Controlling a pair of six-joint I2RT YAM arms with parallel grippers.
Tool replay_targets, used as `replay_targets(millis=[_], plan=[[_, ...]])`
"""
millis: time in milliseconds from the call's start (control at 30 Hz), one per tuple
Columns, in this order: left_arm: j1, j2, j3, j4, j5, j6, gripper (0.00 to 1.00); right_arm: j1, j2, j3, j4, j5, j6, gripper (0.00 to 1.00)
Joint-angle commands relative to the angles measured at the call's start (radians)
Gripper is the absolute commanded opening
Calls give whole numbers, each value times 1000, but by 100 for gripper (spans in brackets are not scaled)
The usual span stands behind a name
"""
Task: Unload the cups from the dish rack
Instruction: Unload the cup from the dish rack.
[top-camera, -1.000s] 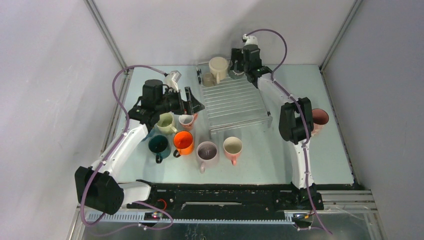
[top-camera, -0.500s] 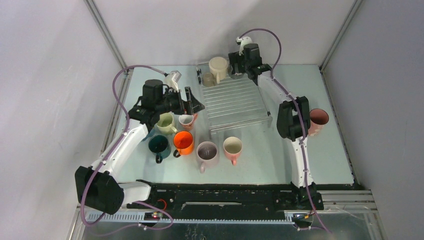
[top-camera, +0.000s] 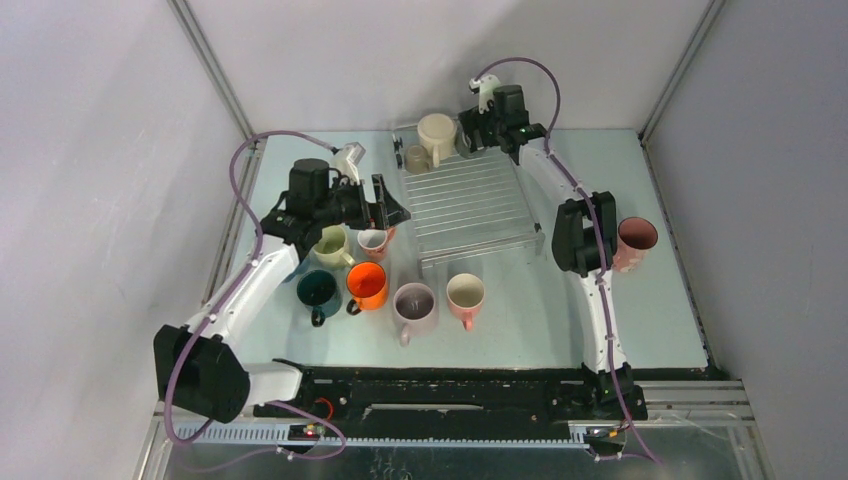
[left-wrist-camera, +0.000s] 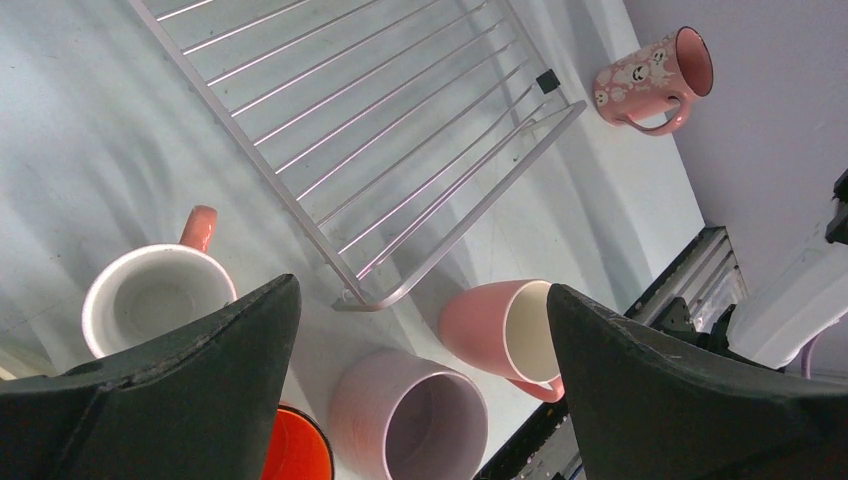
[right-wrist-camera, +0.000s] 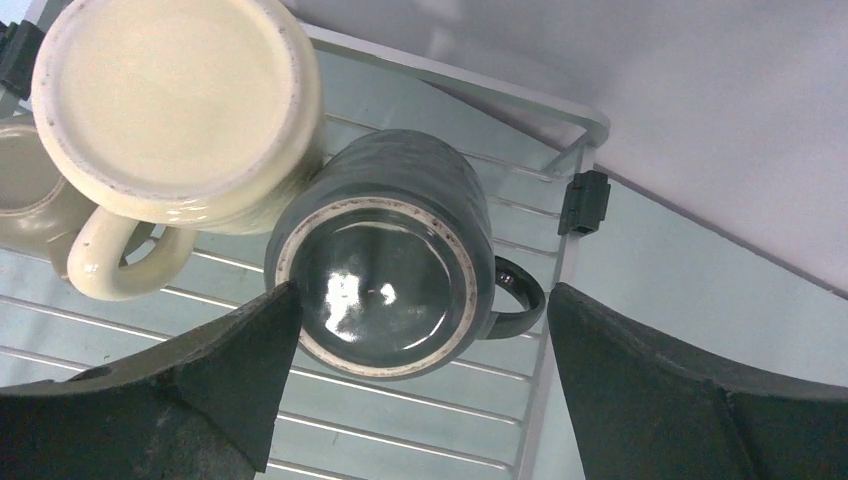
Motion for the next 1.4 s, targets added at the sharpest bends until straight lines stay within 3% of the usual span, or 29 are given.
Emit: replay_targets(millis=[0,333,733,1100,1367], plan=[[6,5,-20,26,19,-5,100,30,21,34,-8,-32,-41,100],[7,17,-20,25,22,-4,100,22,43,72,3,-58,12,100],[7,27,-16,26,23,-6,100,12,99,138,-20,28,61,99],[7,31,-16,26,27,-5,100,-34,61,138,30,-109,195,100],[6,33,-16,26,29,-4,100,-38,57,137,63,-198,186,100]])
